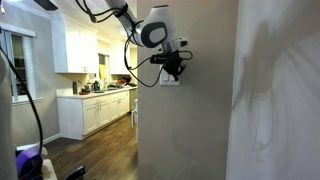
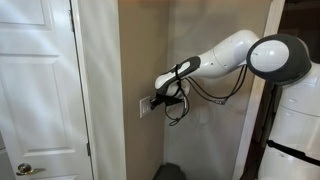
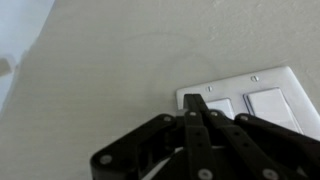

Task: Switch the right switch off

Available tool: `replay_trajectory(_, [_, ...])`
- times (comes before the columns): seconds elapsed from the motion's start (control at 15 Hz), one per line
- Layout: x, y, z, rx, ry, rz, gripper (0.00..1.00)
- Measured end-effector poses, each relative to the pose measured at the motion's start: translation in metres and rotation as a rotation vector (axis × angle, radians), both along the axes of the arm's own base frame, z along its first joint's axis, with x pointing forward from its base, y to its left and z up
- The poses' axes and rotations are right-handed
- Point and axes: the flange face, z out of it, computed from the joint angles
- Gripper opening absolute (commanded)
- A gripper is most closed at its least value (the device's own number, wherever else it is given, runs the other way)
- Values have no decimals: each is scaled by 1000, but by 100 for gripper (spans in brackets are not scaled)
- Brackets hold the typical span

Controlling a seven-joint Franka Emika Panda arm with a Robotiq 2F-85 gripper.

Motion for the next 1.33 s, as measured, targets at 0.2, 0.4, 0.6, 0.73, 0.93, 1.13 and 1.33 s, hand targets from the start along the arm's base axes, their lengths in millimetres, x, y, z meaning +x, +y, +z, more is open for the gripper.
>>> replay_trajectory(0.2, [-5,1,6,7,31,20,0])
replay_trajectory(0.4, [-10,1,9,6,75,43,0])
replay_trajectory(0.6, [-13,1,13,6,81,49,0])
replay_trajectory(0.73, [-13,3,14,6,80,53,0])
replay_trajectory(0.93, [-13,9,14,5,80,65,0])
replay_trajectory(1.13, [-9,16,14,3,80,76,0])
replay_trajectory(1.33, [-3,19,12,1,81,82,0])
